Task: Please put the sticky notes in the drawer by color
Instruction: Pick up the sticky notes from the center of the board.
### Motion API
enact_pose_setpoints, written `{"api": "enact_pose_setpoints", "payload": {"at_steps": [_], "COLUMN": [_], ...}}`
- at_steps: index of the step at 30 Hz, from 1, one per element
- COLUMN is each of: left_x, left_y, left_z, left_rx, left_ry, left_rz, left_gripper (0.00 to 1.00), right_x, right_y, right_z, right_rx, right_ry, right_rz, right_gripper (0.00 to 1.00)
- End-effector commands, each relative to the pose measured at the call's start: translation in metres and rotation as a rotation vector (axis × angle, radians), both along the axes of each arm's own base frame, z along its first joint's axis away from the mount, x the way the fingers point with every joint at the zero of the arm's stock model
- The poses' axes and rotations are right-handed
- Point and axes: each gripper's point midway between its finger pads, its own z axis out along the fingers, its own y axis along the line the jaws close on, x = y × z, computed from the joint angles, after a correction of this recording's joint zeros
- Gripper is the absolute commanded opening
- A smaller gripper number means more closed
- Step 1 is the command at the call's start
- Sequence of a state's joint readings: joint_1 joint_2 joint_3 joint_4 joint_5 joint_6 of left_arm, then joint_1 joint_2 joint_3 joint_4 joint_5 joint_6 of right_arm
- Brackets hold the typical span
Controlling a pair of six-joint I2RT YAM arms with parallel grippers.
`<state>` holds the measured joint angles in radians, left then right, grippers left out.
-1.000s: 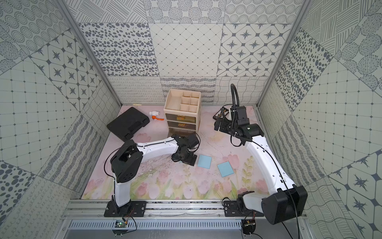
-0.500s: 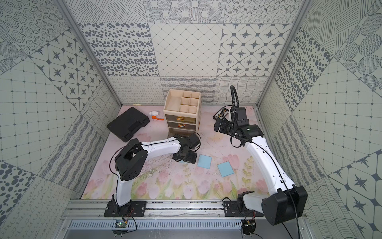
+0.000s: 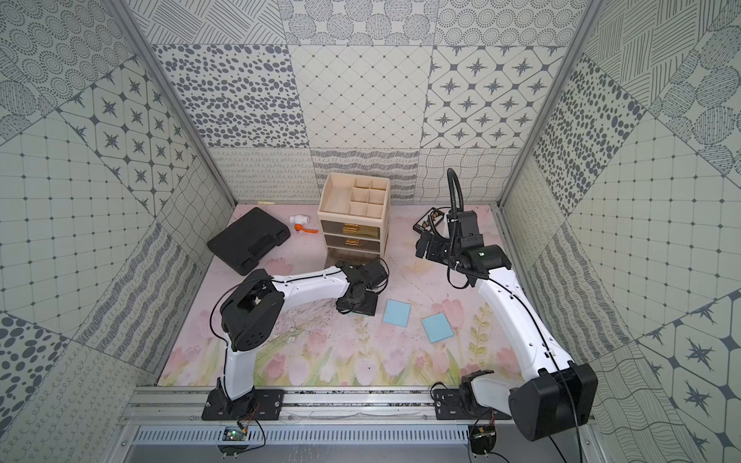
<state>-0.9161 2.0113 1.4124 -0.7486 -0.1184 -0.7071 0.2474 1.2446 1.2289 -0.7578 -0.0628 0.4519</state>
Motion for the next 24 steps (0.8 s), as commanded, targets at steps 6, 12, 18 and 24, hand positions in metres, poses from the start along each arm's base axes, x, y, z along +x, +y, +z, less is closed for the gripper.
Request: {"api": "enact_pose_setpoints", "payload": {"at_steps": [6,12,18,24], "left_x": [-0.022,-0.038,-0.038,-0.008], "left_y": [0.023,0.021,0.020,0.022], "left_z": [0.035,0.063,0.099,0.126], "left_rx": [0.080,0.012,-0.083,-0.124], "left_ry": [0.002,0.018,-0.034,-0.078], "left_rz": [-0.006,-0.017,0.003,0.044], "left_gripper": [0.78,0.79,0.79,0.80], "right_x": [0.002,0.004,0.004,0.004], "right_y": [-0.003,-0.002,-0.001,0.000], "right_z": [0.014,0.017,0.020,0.025], "right_rx": [0.001,0.020,0.031,0.043], "right_ry": [-0.065,-0.069,-0.078,-0.086], "right_rz": [-0.009,-0.017,-0.024,-0.021], "right_gripper": [0.99,0.99,0.99,0.99]}}
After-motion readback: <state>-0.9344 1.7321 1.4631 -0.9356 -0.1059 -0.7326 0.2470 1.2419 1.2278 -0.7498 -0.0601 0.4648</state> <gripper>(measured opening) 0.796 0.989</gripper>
